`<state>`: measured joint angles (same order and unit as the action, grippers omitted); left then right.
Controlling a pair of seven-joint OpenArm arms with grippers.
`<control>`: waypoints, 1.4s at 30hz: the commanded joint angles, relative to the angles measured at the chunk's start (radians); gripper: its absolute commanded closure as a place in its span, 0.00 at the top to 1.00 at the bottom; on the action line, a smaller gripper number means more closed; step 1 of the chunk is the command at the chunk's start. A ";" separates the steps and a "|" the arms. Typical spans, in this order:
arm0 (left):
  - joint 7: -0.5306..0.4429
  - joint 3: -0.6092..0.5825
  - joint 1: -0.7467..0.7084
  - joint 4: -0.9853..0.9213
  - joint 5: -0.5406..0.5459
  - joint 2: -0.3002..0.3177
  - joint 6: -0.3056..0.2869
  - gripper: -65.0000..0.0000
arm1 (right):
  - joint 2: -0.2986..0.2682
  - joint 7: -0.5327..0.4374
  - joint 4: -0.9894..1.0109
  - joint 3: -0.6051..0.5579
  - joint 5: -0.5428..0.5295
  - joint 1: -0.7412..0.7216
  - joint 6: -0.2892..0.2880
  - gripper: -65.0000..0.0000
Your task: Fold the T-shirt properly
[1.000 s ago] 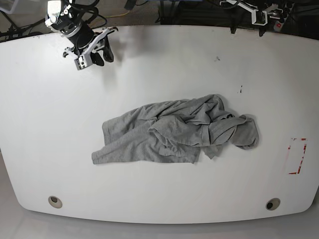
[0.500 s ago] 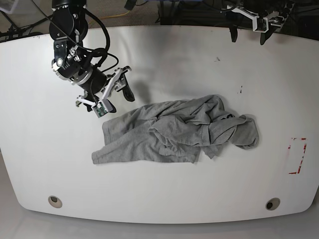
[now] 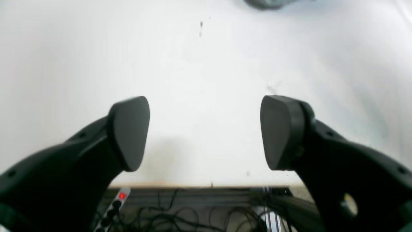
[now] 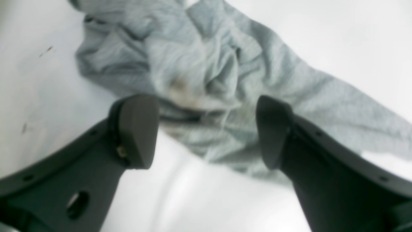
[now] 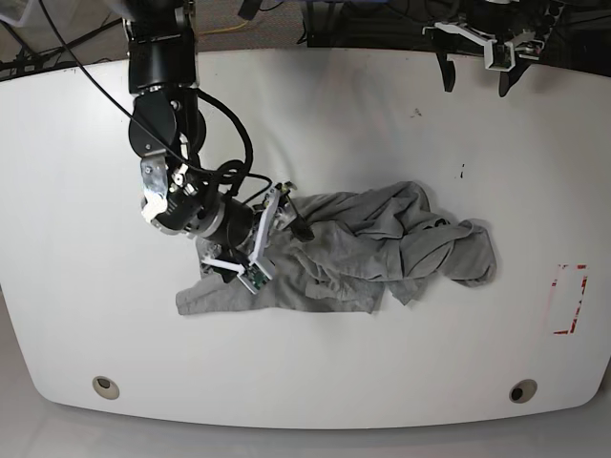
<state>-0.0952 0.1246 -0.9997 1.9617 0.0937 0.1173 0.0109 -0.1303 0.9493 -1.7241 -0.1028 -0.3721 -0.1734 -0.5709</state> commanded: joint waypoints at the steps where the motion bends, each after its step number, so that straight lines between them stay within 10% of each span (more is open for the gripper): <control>1: -0.025 0.013 -0.003 0.015 -0.002 0.003 0.002 0.78 | 0.019 -0.022 0.057 -0.033 -0.026 -0.084 -0.027 0.71; 21: 0.099 0.019 0.095 0.017 -0.002 0.003 0.002 0.78 | 0.137 -0.028 0.617 -0.140 -0.023 -0.352 -0.031 0.70; 29: 0.101 0.017 0.132 0.017 -0.002 0.003 0.002 0.78 | 0.139 -0.029 0.522 -0.136 -0.025 -0.303 -0.027 0.00; 42: 0.101 -0.012 0.169 0.015 -0.002 0.051 0.002 0.78 | 0.083 -0.063 0.135 -0.094 -0.025 -0.300 -0.036 0.00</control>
<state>0.0303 0.1204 -0.8364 1.9610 0.0910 0.1562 0.0113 -0.0422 0.9443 -1.5215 -0.2108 -0.3763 -0.4194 -0.6094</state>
